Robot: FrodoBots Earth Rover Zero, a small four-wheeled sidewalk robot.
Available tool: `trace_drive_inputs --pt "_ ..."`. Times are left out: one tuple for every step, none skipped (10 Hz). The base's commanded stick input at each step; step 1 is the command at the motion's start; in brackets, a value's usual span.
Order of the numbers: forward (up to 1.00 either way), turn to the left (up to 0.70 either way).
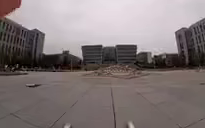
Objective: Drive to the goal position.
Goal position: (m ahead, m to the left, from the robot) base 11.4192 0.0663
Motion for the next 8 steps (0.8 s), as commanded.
trace_drive_inputs --pt "0.70 0.00" --pt "0.70 0.00" --pt "0.70 0.01" --pt "0.70 0.01" --pt "0.70 0.01" --pt "0.70 0.01" --pt "0.70 0.04" --pt "0.70 0.12"
